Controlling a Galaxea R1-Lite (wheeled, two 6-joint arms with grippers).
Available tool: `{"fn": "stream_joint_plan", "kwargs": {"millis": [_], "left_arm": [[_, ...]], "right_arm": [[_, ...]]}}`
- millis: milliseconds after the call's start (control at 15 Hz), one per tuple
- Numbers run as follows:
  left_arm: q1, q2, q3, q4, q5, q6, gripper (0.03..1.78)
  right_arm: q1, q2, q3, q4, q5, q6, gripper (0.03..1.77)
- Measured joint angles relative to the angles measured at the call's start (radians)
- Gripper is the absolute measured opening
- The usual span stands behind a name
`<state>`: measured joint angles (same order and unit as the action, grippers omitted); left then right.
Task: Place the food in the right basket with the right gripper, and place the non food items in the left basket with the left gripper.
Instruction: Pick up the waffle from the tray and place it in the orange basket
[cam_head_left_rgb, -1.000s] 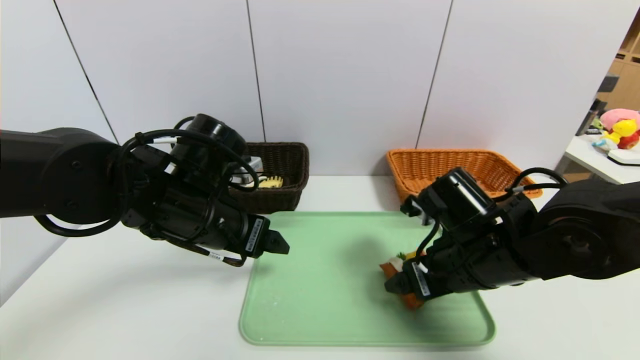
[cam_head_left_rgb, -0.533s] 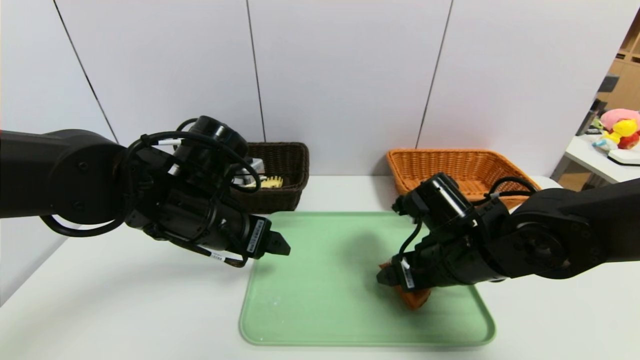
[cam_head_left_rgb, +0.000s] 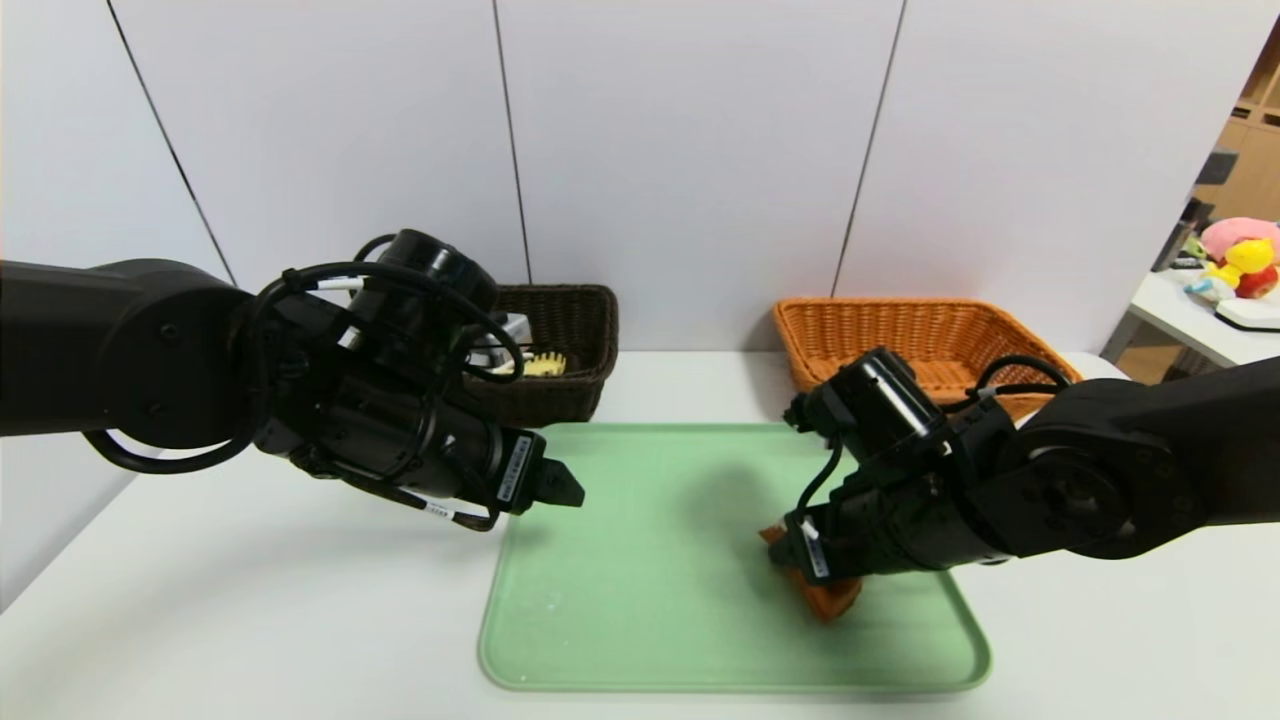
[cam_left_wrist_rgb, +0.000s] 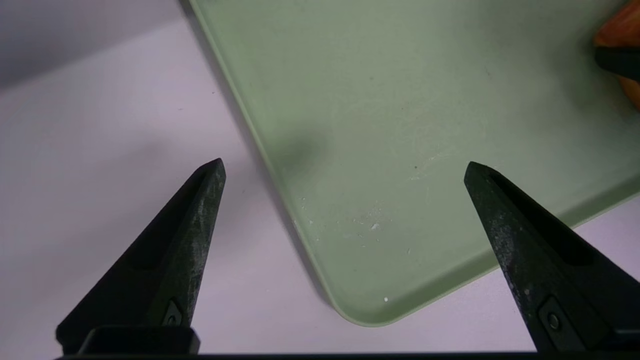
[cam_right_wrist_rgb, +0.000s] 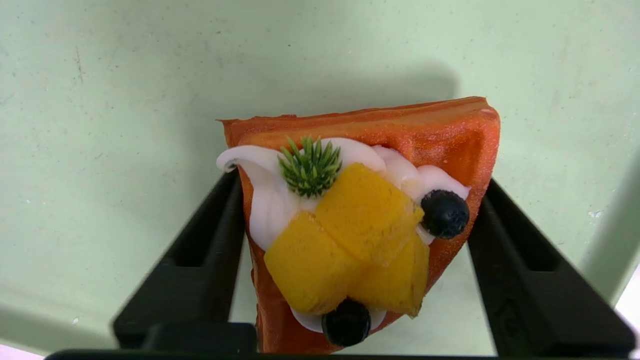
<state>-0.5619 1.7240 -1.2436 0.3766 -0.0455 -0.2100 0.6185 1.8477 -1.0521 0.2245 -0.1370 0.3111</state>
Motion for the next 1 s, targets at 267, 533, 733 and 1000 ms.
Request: {"fn": "stream_joint_plan", "kwargs": {"millis": [267, 533, 733, 1000], "left_arm": [[0.000, -0.003, -0.003, 0.000, 0.000, 0.000, 1.69], [0.000, -0.015, 0.001, 0.001, -0.001, 0.000, 1.69], [0.000, -0.022, 0.004, 0.000, -0.002, 0.000, 1.69], [-0.001, -0.027, -0.001, 0.000, -0.008, 0.002, 1.69]], "right_arm": [[0.002, -0.023, 0.002, 0.001, 0.001, 0.000, 1.00], [-0.014, -0.103, -0.015, 0.000, -0.004, 0.000, 0.95], [-0.049, -0.170, -0.046, -0.058, -0.066, -0.005, 0.92], [-0.094, -0.213, -0.070, -0.181, -0.130, -0.017, 0.90]]}}
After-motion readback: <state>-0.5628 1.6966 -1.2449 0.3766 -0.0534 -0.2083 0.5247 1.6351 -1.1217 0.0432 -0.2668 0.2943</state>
